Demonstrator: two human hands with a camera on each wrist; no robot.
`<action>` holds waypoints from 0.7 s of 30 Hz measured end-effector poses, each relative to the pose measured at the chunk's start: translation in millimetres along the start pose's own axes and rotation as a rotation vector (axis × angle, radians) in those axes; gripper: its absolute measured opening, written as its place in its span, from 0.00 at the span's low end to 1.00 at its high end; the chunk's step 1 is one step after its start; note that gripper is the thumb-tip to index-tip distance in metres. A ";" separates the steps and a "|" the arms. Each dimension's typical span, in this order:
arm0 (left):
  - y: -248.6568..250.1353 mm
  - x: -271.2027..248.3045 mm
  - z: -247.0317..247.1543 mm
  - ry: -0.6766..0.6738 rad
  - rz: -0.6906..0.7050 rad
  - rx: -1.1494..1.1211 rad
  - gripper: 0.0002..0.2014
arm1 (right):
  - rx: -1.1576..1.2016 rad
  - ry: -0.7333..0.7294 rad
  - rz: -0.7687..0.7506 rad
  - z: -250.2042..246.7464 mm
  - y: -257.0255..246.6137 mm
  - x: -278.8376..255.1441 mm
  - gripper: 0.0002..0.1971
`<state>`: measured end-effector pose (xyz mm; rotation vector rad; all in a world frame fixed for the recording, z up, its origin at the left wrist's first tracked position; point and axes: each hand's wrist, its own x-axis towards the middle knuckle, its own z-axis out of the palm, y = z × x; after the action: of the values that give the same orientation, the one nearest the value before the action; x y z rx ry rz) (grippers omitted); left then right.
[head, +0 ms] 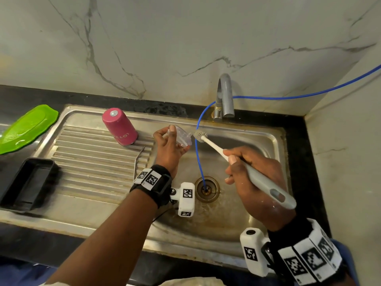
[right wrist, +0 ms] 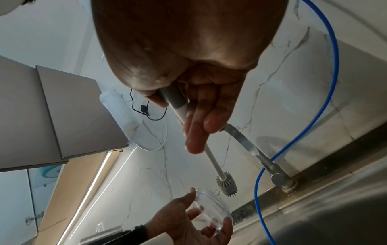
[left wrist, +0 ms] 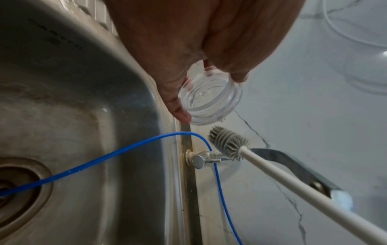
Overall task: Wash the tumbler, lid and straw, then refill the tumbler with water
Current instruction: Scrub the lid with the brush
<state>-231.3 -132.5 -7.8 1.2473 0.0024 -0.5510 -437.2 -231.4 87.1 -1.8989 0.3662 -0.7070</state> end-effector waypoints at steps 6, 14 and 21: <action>2.2 -9.9 4.7 -0.096 -0.027 0.046 0.12 | 0.005 0.000 0.006 0.7 5.1 -1.5 0.10; 6.7 -11.8 7.6 -0.094 -0.025 0.033 0.11 | -0.015 -0.007 0.003 -5.5 10.6 -2.1 0.12; 8.5 -8.8 4.1 -0.087 -0.021 0.038 0.10 | 0.002 0.010 -0.014 -10.0 5.8 -6.8 0.14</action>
<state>-236.7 -130.9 3.7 1.2612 -0.0679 -0.6257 -448.3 -237.4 82.7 -1.8981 0.3583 -0.7264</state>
